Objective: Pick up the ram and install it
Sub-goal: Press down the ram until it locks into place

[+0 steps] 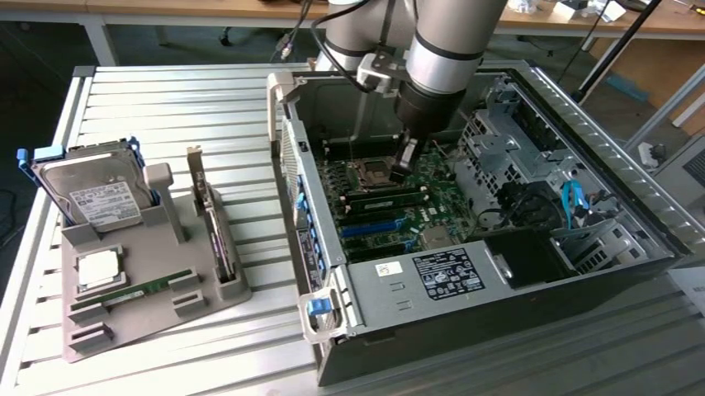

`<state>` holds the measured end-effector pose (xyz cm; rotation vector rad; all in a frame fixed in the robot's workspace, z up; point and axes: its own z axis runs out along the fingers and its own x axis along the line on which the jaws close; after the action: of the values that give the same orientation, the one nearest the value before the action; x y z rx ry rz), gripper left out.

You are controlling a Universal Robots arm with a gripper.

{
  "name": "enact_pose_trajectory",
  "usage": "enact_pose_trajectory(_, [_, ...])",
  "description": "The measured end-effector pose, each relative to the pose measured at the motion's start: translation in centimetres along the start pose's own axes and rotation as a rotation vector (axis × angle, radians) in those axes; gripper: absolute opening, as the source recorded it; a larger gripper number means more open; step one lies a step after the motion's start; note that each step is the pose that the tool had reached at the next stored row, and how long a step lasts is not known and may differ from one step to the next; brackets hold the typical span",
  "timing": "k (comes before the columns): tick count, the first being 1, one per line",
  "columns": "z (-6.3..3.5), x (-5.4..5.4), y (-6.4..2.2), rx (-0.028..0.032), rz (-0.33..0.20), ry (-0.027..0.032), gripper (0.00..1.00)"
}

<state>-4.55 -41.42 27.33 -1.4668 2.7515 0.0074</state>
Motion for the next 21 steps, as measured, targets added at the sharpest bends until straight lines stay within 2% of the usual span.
enact_pose_trajectory(6, [0.0,0.0,0.0,0.0024,0.106,0.0007,0.11])
enact_pose_trajectory(11, [0.0,0.0,0.0,0.0049,0.212,0.0014,0.11])
enact_pose_trajectory(13, [0.0,0.0,0.0,0.0063,0.272,0.0019,0.11])
enact_pose_trajectory(21, [0.0,0.0,0.0,0.01,0.438,0.003,0.11])
